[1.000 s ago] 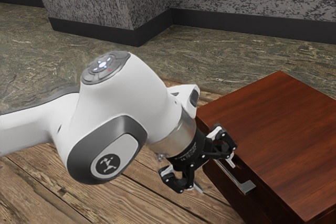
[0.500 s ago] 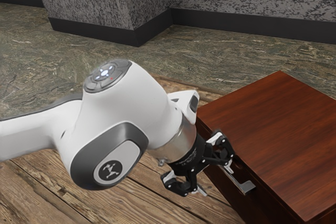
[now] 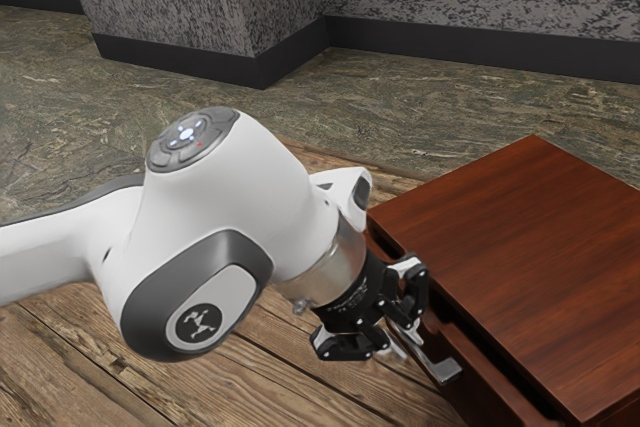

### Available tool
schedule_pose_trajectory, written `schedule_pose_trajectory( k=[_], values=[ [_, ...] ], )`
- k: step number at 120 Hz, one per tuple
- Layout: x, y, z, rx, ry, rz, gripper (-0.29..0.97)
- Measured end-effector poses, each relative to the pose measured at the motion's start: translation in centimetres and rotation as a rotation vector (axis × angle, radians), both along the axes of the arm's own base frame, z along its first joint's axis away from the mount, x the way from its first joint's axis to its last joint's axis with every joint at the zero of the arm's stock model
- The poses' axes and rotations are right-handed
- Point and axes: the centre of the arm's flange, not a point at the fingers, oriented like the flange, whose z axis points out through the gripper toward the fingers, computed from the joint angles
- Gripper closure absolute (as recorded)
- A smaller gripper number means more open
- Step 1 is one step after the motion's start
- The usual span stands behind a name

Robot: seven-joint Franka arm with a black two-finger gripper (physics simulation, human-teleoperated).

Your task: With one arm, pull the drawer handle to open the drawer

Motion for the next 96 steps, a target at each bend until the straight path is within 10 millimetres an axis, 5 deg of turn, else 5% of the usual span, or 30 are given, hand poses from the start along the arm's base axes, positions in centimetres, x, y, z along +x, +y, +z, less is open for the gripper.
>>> schedule_pose_trajectory(
  k=[96],
  values=[
    [-4.9, 1.4, -0.2, 0.023, -0.01, 0.028, 0.79]
  ],
)
